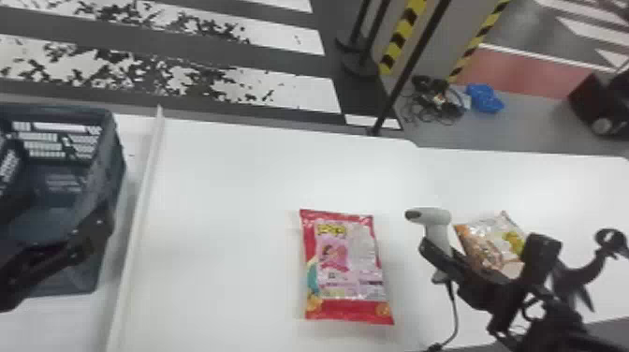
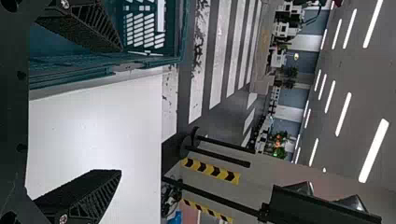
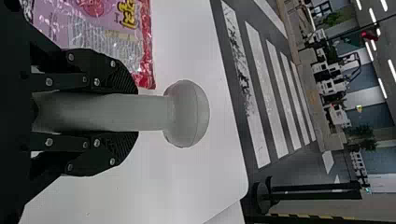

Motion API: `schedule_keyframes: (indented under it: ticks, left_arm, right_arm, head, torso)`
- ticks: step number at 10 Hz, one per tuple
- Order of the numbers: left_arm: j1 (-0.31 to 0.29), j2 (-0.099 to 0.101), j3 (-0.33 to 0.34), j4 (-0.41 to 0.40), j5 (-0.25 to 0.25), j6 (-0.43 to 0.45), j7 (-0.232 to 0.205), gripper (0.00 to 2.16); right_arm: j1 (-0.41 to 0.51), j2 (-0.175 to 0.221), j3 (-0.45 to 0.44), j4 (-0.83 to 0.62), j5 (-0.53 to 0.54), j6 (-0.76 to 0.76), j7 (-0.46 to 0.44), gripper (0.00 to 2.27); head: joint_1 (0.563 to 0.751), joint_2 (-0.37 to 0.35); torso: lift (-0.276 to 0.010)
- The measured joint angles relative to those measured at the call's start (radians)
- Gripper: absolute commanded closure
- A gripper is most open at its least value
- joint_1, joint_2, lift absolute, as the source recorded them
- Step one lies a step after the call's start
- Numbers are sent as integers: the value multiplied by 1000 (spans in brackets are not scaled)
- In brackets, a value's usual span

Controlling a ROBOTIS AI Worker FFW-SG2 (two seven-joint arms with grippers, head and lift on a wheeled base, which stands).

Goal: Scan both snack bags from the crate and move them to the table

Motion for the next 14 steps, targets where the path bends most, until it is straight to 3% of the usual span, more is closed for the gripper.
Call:
schedule_keyframes:
  ticks: [5, 6, 7, 8, 9, 10, 12, 14]
  left_arm:
    - [-3, 0, -8, 0, -2, 3, 0, 70]
    - [-3, 0, -9, -3, -2, 3, 0, 70]
    - [-5, 0, -10, -8, -2, 6, -1, 70]
    - [-8, 0, -11, -18, 0, 23, -1, 70]
    - [-9, 0, -11, -29, 1, 35, -2, 70]
    - [-9, 0, -11, -35, 1, 40, -2, 70]
    - [-9, 0, -11, -43, 1, 49, 0, 70]
    - [-7, 0, -10, -61, 1, 58, 0, 70]
  right_arm:
    - [-108, -108, 37, 331, 104, -124, 22, 2246]
    - [-117, -114, 43, 355, 109, -131, 27, 1744]
    - [-120, -115, 47, 364, 110, -135, 29, 1058]
    - [-120, -114, 52, 366, 110, -136, 26, 718]
    - [-120, -112, 56, 367, 113, -136, 23, 140]
    - [-120, -112, 61, 369, 117, -136, 17, 12]
    - [-98, -97, 35, 318, 100, -151, 16, 39]
    - [5, -51, -28, 95, 22, -148, 37, 39]
  head:
    - [695, -350]
    - [695, -350]
    - [695, -350]
    - [695, -350]
    - [695, -350]
    - [695, -350]
    - [695, -350]
    - [695, -350]
  torso:
    - [-87]
    - [-87]
    - [-87]
    - [-87]
    - [-87]
    - [-87]
    - [-87]
    - [-87]
